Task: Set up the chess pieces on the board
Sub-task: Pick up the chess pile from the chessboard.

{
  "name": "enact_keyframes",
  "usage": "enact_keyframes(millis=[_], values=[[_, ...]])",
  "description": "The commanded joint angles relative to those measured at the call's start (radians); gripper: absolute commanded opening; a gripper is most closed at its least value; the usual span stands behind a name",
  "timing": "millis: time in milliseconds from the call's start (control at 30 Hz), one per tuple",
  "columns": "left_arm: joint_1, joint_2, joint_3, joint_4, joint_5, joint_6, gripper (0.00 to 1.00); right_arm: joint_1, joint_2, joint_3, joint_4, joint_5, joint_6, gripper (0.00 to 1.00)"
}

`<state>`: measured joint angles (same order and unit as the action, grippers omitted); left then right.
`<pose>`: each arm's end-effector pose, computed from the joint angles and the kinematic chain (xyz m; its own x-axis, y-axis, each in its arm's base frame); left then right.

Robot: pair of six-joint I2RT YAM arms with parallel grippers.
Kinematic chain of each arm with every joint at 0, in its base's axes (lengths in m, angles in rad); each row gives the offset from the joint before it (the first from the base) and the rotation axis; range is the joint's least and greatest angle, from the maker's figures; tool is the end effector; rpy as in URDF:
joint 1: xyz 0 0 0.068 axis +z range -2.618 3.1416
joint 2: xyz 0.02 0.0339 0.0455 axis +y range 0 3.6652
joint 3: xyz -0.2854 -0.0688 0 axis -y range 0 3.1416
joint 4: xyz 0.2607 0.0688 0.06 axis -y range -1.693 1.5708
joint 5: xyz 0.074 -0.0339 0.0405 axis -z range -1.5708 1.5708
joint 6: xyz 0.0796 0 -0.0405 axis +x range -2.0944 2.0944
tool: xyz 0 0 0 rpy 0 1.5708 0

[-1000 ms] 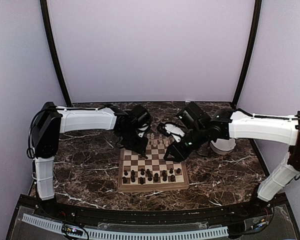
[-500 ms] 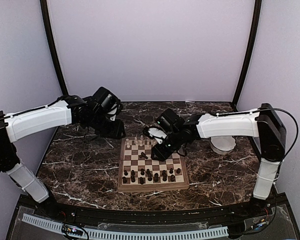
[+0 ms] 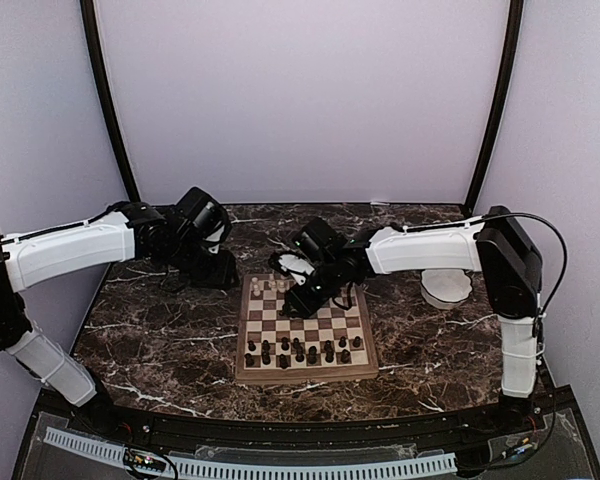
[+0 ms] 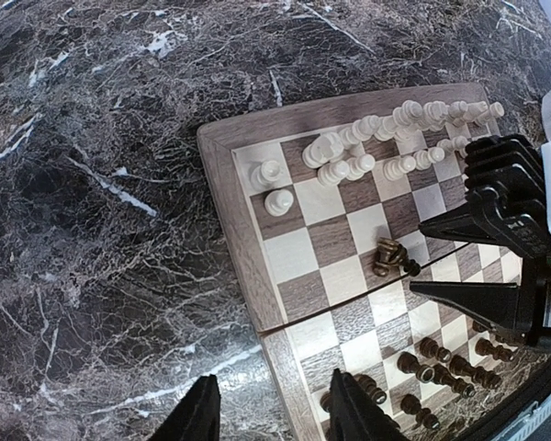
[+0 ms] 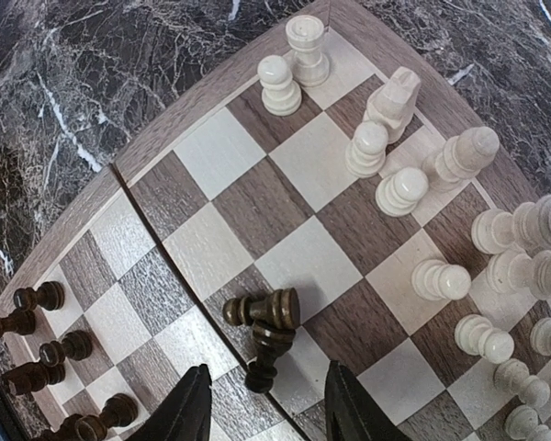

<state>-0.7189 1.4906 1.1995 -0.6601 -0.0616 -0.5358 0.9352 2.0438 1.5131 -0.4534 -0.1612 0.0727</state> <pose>0.2690 -0.2289 0.2557 -0.8486 0.0655 -0.5249 0.2293 0.9398 -0.2534 0.2804 0.4016 0.1603 -0.5546 -0.6310 -0.5424 -0.8089 0.5618 0.1735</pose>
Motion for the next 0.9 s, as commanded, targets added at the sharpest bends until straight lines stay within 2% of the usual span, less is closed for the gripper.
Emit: enact_keyframes(millis=[0, 433, 567, 733, 867], values=[[0.006, -0.041, -0.009, -0.007, -0.009, 0.0, 0.43, 0.004, 0.035, 0.049, 0.004, 0.007, 0.014, 0.43], [0.013, -0.03, -0.011, -0.001, -0.005, 0.023, 0.43, 0.013, 0.087, 0.074, -0.061, 0.044, 0.005, 0.33], [0.014, -0.027, -0.014, 0.007, -0.002, 0.023, 0.43, 0.014, 0.094, 0.075, -0.078, 0.036, 0.001, 0.22], [0.015, -0.021, -0.021, 0.027, 0.011, 0.027, 0.43, 0.016, 0.068, 0.07, -0.091, 0.035, 0.001, 0.14], [0.014, -0.019, -0.047, 0.098, 0.086, 0.048, 0.43, 0.015, 0.023, 0.056, -0.091, 0.034, 0.001, 0.08]])
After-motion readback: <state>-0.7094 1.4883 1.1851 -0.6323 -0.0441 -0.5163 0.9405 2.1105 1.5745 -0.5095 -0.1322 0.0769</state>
